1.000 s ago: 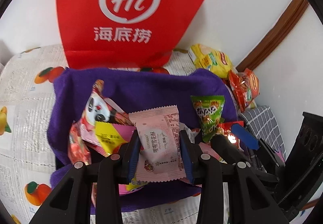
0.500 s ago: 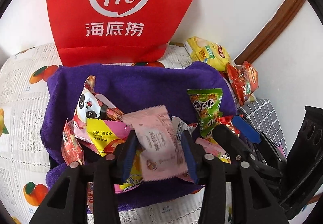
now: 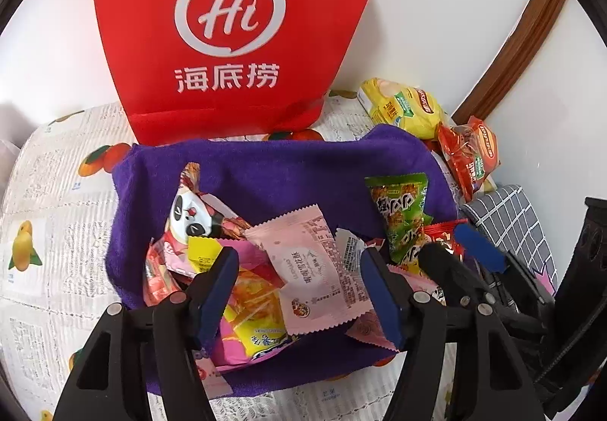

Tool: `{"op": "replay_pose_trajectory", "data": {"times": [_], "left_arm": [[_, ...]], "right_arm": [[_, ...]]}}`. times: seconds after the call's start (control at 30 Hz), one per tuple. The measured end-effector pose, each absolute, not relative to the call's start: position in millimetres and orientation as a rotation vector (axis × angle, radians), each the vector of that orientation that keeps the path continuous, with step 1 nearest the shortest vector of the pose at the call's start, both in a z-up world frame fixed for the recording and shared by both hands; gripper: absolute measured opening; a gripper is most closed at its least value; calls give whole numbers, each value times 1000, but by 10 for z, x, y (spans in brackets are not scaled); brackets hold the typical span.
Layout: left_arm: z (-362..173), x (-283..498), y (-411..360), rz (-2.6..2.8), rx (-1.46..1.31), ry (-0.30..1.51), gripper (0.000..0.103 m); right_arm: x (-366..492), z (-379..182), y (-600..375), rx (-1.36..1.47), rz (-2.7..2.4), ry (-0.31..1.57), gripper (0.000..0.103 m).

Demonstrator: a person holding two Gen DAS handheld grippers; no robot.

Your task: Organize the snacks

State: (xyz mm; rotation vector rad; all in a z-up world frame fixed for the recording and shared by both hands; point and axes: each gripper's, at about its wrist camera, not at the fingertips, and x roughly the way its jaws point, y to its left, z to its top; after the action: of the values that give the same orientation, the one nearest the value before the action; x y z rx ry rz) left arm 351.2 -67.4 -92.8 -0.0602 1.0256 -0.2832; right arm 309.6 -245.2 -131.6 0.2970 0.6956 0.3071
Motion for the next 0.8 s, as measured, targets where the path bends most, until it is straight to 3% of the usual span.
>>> {"op": "replay_pose_trajectory", "data": {"times": [0.33, 0.8], "left_arm": [[-705, 3436, -549, -235, -22, 976, 66], [-233, 2927, -484, -192, 124, 835, 70]], "right_arm": [[2829, -1064, -2392, 332, 282, 712, 76], [1597, -416, -2265, 217, 136, 690, 81]]}}
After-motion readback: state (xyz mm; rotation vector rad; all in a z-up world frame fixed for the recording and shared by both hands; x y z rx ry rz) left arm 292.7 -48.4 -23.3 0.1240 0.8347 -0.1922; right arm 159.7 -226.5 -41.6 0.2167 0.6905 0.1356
